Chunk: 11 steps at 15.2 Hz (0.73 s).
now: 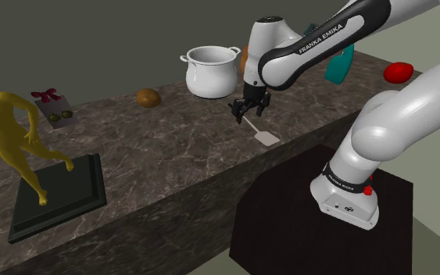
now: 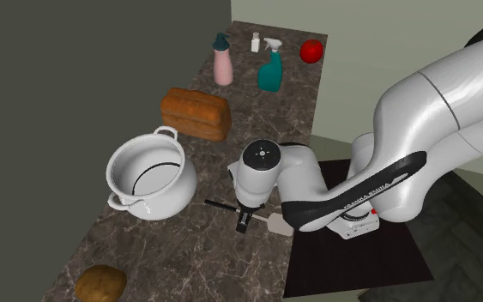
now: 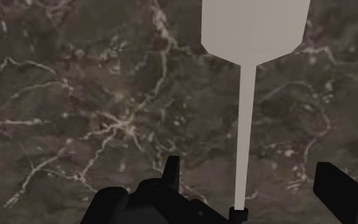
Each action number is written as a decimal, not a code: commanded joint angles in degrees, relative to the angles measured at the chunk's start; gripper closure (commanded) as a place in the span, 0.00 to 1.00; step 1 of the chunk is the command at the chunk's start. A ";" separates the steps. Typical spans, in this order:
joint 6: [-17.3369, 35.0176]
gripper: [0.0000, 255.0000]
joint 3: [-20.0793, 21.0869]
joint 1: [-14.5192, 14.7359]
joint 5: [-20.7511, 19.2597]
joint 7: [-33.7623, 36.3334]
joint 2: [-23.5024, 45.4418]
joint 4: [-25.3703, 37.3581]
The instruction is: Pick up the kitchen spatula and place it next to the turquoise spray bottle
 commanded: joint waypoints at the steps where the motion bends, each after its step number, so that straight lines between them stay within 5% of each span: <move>1: 0.24 0.00 -0.02 -0.03 -0.02 -0.03 0.14 -0.08; 5: 0.22 0.00 -0.01 -0.03 -0.02 -0.02 0.13 -0.08; 6: 0.22 1.00 -0.01 -0.03 -0.02 -0.02 0.13 -0.08; 11: 0.22 1.00 -0.01 -0.02 -0.02 -0.02 0.13 -0.08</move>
